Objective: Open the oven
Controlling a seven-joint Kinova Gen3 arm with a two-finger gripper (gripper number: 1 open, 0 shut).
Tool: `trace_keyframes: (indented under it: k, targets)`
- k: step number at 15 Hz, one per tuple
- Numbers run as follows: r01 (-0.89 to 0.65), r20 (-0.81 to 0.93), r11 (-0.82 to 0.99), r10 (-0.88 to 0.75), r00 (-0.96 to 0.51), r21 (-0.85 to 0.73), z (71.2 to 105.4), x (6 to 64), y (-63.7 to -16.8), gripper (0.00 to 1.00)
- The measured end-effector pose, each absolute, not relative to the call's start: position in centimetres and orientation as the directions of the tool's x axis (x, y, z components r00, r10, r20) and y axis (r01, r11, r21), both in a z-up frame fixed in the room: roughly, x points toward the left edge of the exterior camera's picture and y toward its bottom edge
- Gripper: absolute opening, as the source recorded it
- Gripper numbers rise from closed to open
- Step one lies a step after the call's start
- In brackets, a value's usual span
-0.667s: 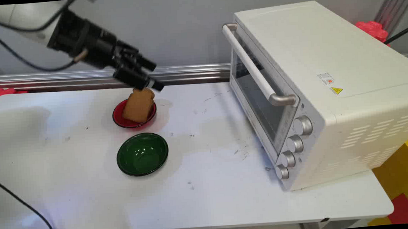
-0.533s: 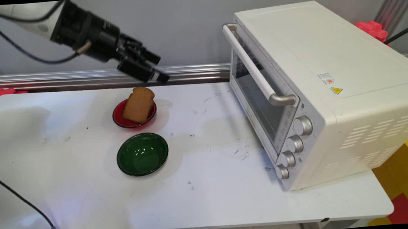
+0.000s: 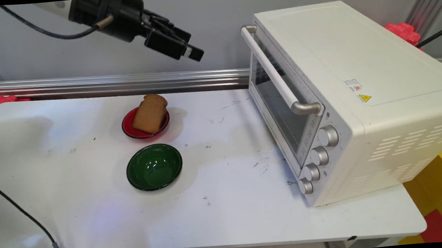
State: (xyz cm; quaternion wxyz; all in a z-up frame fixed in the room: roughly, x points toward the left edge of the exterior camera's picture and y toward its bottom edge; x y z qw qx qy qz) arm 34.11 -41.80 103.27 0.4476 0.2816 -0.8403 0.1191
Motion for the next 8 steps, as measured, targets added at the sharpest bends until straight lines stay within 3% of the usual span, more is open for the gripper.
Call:
trace_keyframes:
  k: [2, 3, 8]
  targets:
    - [-0.572, 0.827, 0.819, -0.353, -0.438, 0.046, 103.48, 33.74, -42.11, 1.00]
    - [-0.569, 0.829, 0.821, -0.346, -0.439, 0.041, 103.54, 33.58, -42.25, 0.00]
    - [-0.560, 0.834, 0.828, -0.323, -0.448, 0.020, 103.42, 33.02, -42.94, 0.00]
